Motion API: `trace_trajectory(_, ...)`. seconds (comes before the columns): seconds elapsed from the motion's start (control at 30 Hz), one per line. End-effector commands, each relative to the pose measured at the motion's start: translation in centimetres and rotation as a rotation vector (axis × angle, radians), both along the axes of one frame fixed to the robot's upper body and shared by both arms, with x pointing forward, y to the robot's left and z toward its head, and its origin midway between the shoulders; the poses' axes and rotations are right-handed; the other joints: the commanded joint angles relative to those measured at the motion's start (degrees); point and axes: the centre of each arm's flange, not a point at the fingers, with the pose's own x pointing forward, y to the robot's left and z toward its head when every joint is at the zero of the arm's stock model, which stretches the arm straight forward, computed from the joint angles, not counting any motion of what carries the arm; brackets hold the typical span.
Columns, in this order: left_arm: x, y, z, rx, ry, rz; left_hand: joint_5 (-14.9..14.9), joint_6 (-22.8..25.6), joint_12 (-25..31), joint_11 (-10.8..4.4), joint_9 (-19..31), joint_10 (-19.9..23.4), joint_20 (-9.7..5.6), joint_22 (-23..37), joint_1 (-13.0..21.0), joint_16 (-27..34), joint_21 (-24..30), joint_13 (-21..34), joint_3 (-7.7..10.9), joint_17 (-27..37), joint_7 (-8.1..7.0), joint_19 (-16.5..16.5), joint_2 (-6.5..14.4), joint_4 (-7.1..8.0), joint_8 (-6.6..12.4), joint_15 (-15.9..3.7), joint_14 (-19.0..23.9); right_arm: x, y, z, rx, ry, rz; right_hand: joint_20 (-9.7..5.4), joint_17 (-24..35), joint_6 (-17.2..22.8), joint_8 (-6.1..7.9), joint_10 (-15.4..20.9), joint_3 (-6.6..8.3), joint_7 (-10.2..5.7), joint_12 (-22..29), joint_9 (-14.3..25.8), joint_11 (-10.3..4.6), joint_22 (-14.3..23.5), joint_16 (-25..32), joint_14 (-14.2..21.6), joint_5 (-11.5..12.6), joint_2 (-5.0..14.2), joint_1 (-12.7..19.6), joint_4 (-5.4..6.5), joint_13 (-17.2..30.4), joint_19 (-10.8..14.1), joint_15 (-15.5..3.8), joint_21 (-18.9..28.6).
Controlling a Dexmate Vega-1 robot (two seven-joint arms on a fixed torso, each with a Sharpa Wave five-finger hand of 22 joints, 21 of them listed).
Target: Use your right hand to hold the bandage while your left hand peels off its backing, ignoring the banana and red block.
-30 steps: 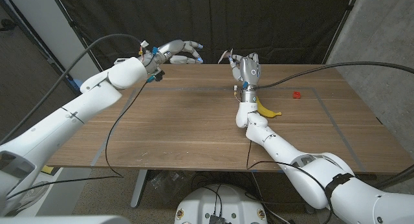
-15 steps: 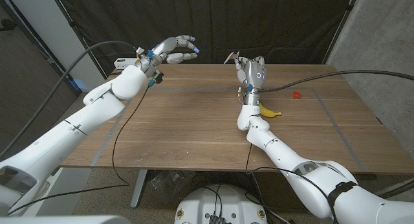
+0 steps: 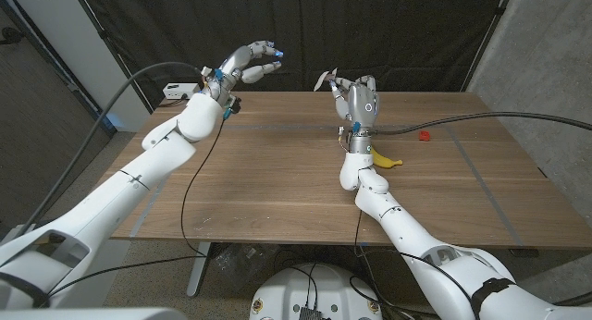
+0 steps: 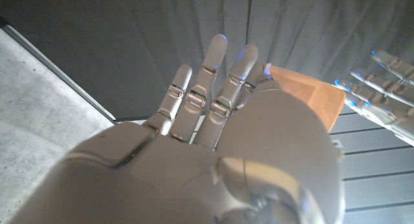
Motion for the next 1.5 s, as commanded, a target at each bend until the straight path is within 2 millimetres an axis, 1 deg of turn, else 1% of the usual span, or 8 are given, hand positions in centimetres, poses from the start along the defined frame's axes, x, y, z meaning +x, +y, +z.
trace_trajectory(0.03,1.8,-2.9,0.3,-0.012,0.023,-0.068,-0.3,1.87,0.22,-0.26,-0.48,0.58,0.08,0.0,-0.48,0.41,0.03,0.33,-1.16,-0.09,0.26,-0.11,-2.0,-0.09,-0.19,-1.16,1.01,-1.4,0.9,-0.1,-0.078,-0.058,0.019,-8.49,0.26,1.65,0.12,0.34,-0.12,-1.26,0.15,0.2,-0.24,0.17,0.07,0.36,0.44,0.32,0.65,0.14,0.24,0.0,-4.4,-0.1)
trace_trajectory(0.13,1.9,-3.5,0.5,0.012,0.034,-0.1,-0.55,1.41,0.04,-0.25,-1.18,0.01,0.28,-0.11,-1.07,0.04,-0.14,0.35,-2.31,-0.17,0.01,-0.47,-3.74,-0.22,-0.91,-0.76,0.65,-1.2,1.1,-0.2,-0.093,-0.055,0.018,-8.46,0.28,1.64,0.1,0.41,-0.18,-1.26,0.28,0.23,-0.26,0.19,0.04,0.34,0.46,0.28,0.64,0.16,0.43,-0.05,-4.4,-0.1)
trace_trajectory(0.4,1.8,-4.8,1.5,0.096,0.073,-0.171,-0.13,2.76,-0.46,-0.3,-1.84,-0.94,1.17,-0.21,-0.29,-0.26,-0.34,0.36,-2.97,-0.28,0.11,-0.81,-4.98,-0.96,-0.91,-0.15,0.01,-0.9,1.7,-0.2,-0.129,-0.054,0.009,-8.45,0.42,1.58,-0.11,0.27,-0.28,-1.27,0.18,0.11,-0.23,0.2,-0.05,0.22,0.59,0.31,0.69,0.25,0.48,-0.21,-4.4,-0.27)
trace_trajectory(0.5,1.8,-5.4,2.0,0.183,0.114,-0.209,0.77,2.74,-1.59,0.08,-2.58,-3.19,1.3,-0.26,0.46,-0.99,-0.73,0.4,-4.07,-0.33,-0.06,-1.52,-6.73,-1.72,-1.54,1.01,-2.35,-0.9,1.8,0.0,-0.13,-0.055,0.009,-8.51,0.42,1.71,-0.14,0.26,-0.29,-1.25,0.15,0.01,-0.23,0.24,-0.08,0.23,0.62,0.32,0.77,0.2,0.45,-0.24,-4.4,-0.22)
trace_trajectory(0.63,1.8,-5.7,2.6,0.277,0.175,-0.256,1.45,2.05,-2.37,0.42,-2.98,-4.87,1.62,-0.24,0.56,-1.43,-1.16,0.41,-4.76,-0.3,-0.05,-2.52,-7.39,-1.86,-2.21,1.73,-4.11,-0.8,1.7,0.2,-0.12,-0.053,0.007,-8.54,0.53,1.81,-0.08,0.34,-0.29,-1.25,0.11,0.07,-0.23,0.26,-0.01,0.33,0.65,0.36,0.84,0.17,0.38,-0.25,-4.4,-0.17)
trace_trajectory(1.27,0.6,-5.2,4.3,0.472,0.269,-0.221,3.95,10.72,-3.17,0.89,-3.12,-6.15,1.07,-0.08,2.4,-1.63,-1.36,0.15,-5.85,-0.41,0.86,-2.96,-7.19,-2.45,0.68,2.6,-7.58,-0.9,1.5,0.3,-0.098,-0.055,0.013,-8.49,0.56,1.62,-0.18,0.37,-0.45,-1.26,0.04,0.22,-0.24,0.31,-0.17,0.36,0.73,0.37,0.93,0.19,0.44,-0.37,-4.41,0.04)
trace_trajectory(1.43,0.6,-5.1,4.2,0.491,0.283,-0.198,4.4,8.39,-3.36,0.96,-3.55,-6.34,0.96,0.0,2.26,-1.4,-1.31,-0.06,-6.03,-0.41,1.0,-2.95,-6.35,-2.05,-0.77,2.51,-7.71,-0.9,1.3,0.4,-0.091,-0.057,0.012,-8.45,0.58,1.6,-0.3,0.32,-0.5,-1.26,0.02,0.09,-0.24,0.26,-0.22,0.38,0.75,0.4,0.89,0.28,0.51,-0.38,-4.41,0.0)
trace_trajectory(1.5,0.8,-5.1,4.1,0.48,0.283,-0.198,4.78,6.36,-3.6,1.1,-3.84,-6.76,0.92,0.08,2.83,-1.29,-1.2,-0.25,-5.45,-0.39,0.26,-2.88,-4.51,-1.82,-2.03,2.52,-7.9,-0.9,1.3,0.4,-0.092,-0.058,0.011,-8.46,0.52,1.68,-0.25,0.3,-0.53,-1.27,-0.11,0.11,-0.22,0.29,-0.32,0.28,0.75,0.39,0.9,0.27,0.31,-0.35,-4.41,0.07)
